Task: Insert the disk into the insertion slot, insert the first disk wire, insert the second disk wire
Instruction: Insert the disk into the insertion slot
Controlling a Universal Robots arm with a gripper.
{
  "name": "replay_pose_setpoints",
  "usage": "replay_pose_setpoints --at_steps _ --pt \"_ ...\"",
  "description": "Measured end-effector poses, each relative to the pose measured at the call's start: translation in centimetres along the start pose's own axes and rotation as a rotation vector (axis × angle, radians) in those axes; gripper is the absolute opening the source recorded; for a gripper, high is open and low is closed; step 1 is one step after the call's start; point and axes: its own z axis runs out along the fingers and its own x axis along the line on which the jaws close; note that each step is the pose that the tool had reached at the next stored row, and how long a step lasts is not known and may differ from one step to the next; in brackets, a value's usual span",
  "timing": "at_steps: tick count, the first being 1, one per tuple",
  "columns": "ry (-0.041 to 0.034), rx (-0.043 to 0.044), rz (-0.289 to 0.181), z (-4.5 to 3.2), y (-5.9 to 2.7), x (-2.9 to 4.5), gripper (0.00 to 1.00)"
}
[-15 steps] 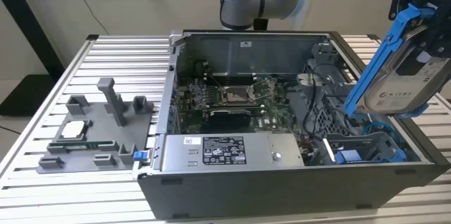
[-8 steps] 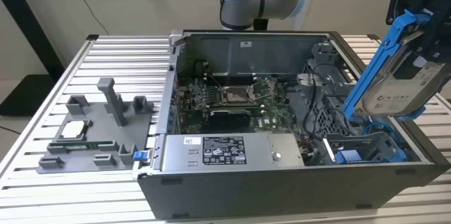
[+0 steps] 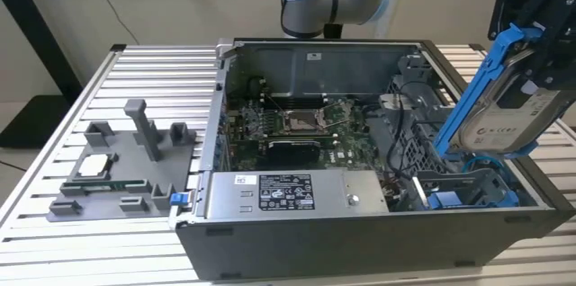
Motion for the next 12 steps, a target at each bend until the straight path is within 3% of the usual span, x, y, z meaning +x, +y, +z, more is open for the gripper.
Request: replay_pose_setpoints --at_steps 12 --pt "-0.0035 -0.0004 0.0 1.23 -0.04 0.07 0.0"
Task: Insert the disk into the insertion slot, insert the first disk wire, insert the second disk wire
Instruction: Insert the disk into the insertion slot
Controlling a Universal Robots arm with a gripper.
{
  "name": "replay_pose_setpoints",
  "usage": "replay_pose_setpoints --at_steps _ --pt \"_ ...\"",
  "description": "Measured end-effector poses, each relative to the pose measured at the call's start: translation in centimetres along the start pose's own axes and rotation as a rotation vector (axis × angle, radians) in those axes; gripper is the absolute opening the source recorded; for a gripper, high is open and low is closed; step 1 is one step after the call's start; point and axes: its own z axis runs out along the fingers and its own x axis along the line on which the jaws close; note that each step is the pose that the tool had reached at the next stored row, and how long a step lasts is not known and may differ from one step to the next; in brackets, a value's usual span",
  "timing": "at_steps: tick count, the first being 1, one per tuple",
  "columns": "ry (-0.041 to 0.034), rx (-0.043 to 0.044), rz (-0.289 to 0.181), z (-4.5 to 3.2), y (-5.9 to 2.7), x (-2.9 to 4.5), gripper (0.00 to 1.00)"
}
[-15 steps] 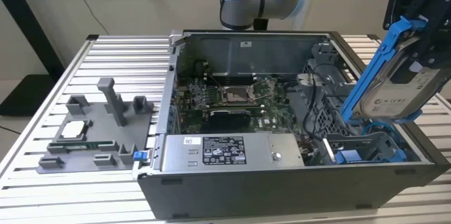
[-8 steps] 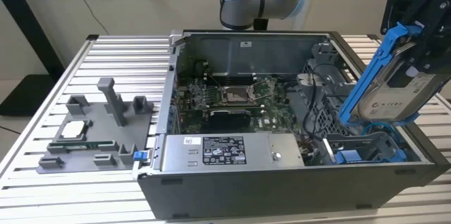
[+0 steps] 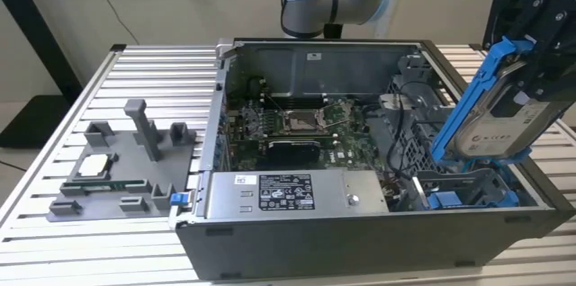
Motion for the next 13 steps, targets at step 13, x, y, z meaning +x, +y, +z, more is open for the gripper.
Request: replay_pose_setpoints --at_steps 13 --pt "-0.0034 -0.0029 0.0 1.41 -0.06 0.12 0.0"
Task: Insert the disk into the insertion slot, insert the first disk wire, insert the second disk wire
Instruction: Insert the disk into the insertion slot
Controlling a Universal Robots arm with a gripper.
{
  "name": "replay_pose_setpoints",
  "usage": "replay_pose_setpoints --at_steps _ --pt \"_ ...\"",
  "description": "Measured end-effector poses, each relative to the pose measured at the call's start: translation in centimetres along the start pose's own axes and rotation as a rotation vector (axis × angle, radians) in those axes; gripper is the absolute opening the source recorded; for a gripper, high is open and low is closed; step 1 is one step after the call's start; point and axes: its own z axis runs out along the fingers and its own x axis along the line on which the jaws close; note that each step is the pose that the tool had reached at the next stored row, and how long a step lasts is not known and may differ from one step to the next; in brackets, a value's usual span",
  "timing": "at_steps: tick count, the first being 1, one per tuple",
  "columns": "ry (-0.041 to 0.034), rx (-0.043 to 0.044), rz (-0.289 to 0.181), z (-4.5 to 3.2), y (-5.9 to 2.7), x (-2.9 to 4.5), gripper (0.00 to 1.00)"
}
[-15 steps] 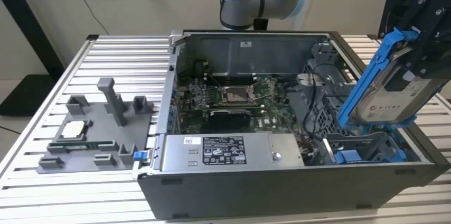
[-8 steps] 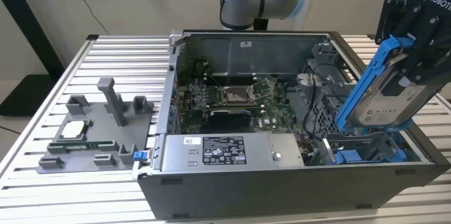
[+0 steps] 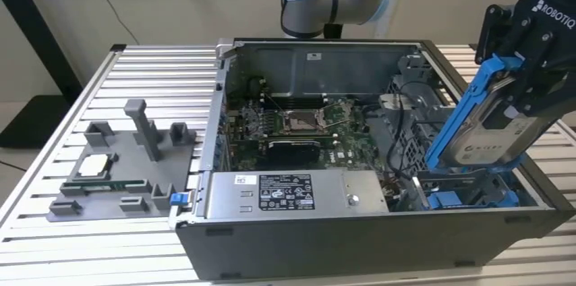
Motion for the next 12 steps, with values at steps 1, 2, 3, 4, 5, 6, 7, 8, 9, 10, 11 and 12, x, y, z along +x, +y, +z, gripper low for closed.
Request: replay_pose_setpoints --at_steps 1,2,3,4,5,6,7,8,9,10,11,12 --pt "0.0 -0.0005 0.0 0.1 -0.01 0.0 0.0" --pt "-0.0001 -0.0006 0.0 0.19 -0.01 0.0 0.0" --pt "-0.0009 -0.0006 0.0 0.3 -0.01 0.01 0.0" --pt "-0.0018 -0.0007 0.0 0.4 -0.02 0.02 0.0" --pt "-0.0023 -0.0007 0.0 0.49 -0.02 0.04 0.0" --pt "-0.0025 -0.0008 0.0 0.59 -0.03 0.05 0.0" --pt "-0.0031 -0.0009 0.0 0.69 -0.03 0.08 0.0" --pt "-0.0034 -0.0011 0.0 0.79 -0.03 0.13 0.0" --pt "-0.0039 -0.0014 0.0 0.91 -0.04 0.19 0.0" --pt "-0.0041 -0.0016 0.0 1.02 -0.05 0.25 0.0" --pt "-0.0043 -0.0019 0.0 1.15 -0.06 0.32 0.0" --pt "-0.0045 -0.0021 0.0 1.28 -0.06 0.39 0.0"
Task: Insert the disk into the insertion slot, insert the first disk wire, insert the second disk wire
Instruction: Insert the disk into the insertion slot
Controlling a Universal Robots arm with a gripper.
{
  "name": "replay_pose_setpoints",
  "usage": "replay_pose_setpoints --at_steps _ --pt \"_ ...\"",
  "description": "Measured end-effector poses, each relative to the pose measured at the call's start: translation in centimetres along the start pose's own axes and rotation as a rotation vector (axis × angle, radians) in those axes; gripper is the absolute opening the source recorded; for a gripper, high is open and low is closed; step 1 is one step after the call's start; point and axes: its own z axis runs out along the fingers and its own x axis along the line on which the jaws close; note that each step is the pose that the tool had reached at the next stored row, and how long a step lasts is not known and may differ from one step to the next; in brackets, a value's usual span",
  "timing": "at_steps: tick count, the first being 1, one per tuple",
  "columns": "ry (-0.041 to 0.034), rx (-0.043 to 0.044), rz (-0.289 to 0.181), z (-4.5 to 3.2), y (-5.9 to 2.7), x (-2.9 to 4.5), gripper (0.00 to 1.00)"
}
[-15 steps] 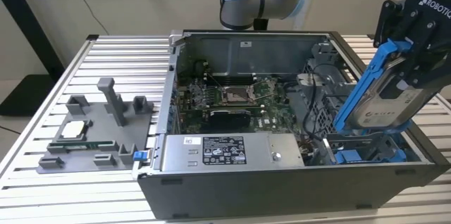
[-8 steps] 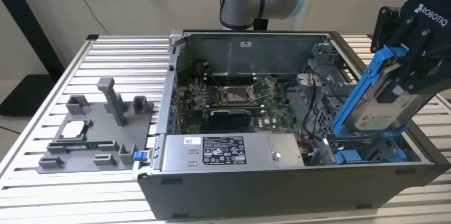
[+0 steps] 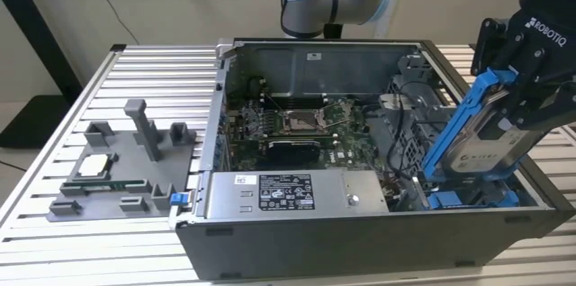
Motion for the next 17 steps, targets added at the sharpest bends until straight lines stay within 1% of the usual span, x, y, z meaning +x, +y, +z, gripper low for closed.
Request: replay_pose_setpoints --at_steps 4,6,10,11,17 --pt "-0.0019 -0.0001 0.0 0.44 -0.02 0.2 0.0" --pt "-0.0042 -0.0002 0.0 0.65 -0.03 0.24 0.0" --pt "-0.0153 -0.0004 -0.001 0.97 -0.05 0.26 0.0" --pt "-0.0171 -0.0004 -0.001 1.03 -0.06 0.29 0.0" --pt "-0.0181 -0.0005 -0.001 1.36 -0.11 0.58 0.0"
